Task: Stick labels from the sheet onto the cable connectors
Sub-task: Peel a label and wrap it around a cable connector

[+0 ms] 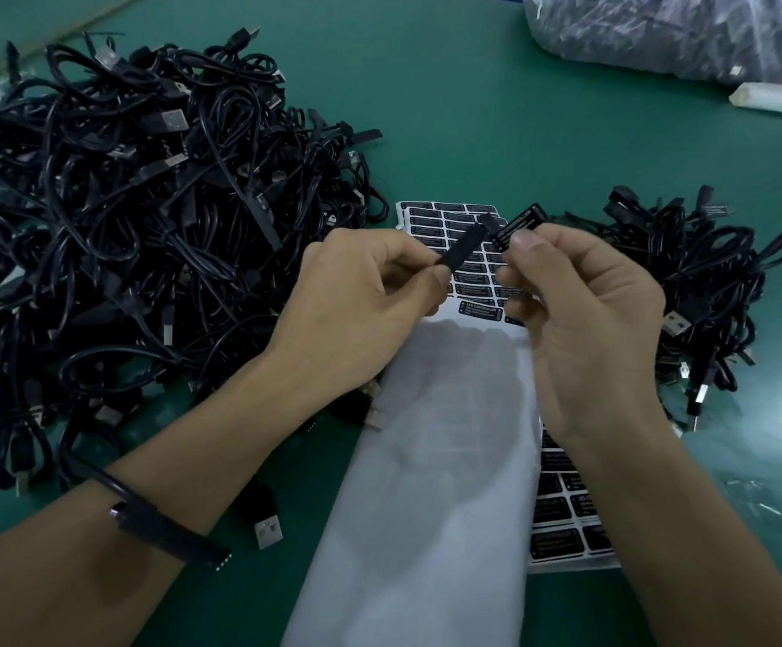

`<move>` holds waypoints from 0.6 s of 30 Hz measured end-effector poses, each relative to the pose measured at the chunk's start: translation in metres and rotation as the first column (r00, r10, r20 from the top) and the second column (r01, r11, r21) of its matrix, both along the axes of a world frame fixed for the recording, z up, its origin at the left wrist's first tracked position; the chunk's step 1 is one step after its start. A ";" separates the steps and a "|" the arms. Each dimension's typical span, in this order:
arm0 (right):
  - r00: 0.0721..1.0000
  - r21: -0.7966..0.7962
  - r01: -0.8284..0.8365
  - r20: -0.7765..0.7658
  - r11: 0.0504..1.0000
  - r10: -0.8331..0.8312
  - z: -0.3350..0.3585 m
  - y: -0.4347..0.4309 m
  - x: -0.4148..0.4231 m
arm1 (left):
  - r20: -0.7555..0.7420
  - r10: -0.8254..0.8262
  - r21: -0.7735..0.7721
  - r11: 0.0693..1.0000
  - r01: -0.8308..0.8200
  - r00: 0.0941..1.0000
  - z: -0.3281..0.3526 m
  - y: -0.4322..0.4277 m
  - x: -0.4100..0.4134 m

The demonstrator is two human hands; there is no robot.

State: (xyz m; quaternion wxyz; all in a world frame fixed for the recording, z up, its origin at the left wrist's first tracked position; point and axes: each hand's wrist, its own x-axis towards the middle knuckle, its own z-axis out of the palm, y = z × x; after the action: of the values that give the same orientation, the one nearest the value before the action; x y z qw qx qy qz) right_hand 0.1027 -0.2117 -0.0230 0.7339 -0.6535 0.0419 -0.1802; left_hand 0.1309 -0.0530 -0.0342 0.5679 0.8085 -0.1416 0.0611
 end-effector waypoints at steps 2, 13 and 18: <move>0.997 0.035 -0.066 -0.040 0.997 0.067 -0.001 0.002 0.000 | -0.008 0.015 -0.029 0.999 -0.016 1.000 0.000 -0.001 0.000; 0.993 0.016 -0.099 -0.069 0.995 0.100 -0.006 0.004 0.002 | -0.041 -0.060 -0.114 0.992 0.055 0.997 0.001 -0.003 -0.003; 0.997 -0.060 -0.080 -0.021 0.995 0.079 -0.006 0.005 0.001 | -0.080 -0.140 -0.170 0.978 0.125 0.987 0.002 -0.002 -0.003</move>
State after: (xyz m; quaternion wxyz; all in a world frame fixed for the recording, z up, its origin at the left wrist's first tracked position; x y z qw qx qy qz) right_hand 0.1037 -0.2066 -0.0289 0.7199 -0.6784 0.0173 -0.1458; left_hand 0.1281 -0.0548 -0.0322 0.6412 0.7497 -0.1635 -0.0027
